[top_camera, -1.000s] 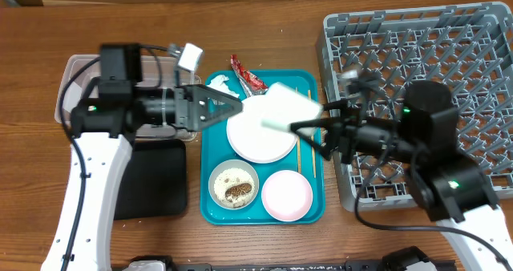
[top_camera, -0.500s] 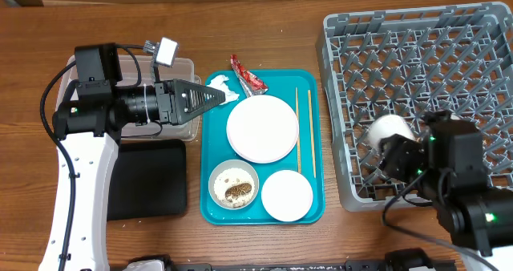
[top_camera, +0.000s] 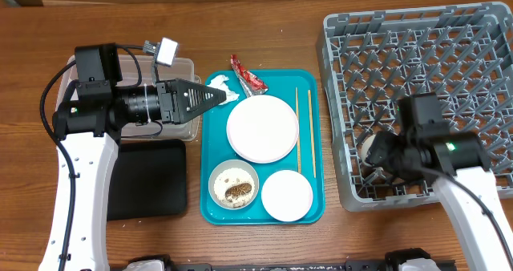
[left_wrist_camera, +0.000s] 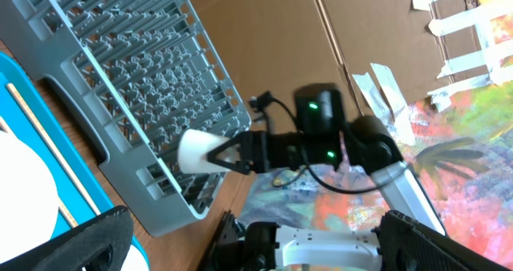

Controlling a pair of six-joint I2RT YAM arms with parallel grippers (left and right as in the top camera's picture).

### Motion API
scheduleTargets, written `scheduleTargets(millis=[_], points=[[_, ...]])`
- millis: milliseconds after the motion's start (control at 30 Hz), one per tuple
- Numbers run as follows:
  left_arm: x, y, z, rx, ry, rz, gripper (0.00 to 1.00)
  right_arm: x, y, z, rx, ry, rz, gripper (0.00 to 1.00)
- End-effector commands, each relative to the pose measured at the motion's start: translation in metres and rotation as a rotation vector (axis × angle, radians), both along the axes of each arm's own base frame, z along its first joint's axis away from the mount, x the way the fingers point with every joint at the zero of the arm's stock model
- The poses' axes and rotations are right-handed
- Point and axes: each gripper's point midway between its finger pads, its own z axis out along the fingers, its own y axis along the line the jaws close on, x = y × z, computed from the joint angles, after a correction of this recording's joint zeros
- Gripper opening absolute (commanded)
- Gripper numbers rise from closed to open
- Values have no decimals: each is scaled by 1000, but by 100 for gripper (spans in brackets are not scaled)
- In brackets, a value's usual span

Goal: Sort waste into correct bins and load items into the dishwasher
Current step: 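Lower the white cup upright into the grey rack with the right gripper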

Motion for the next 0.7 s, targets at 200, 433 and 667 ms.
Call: scheduleTargets(millis=[200, 433, 667], points=[[0, 0, 3, 9, -10, 5, 100, 24, 15, 1, 36, -46, 176, 84], [-1, -24, -30, 217, -44, 14, 100, 47, 25, 80, 79, -280, 210, 86], [-8, -33, -100, 670, 68, 126, 100, 41, 46, 115, 197, -372, 266, 79]])
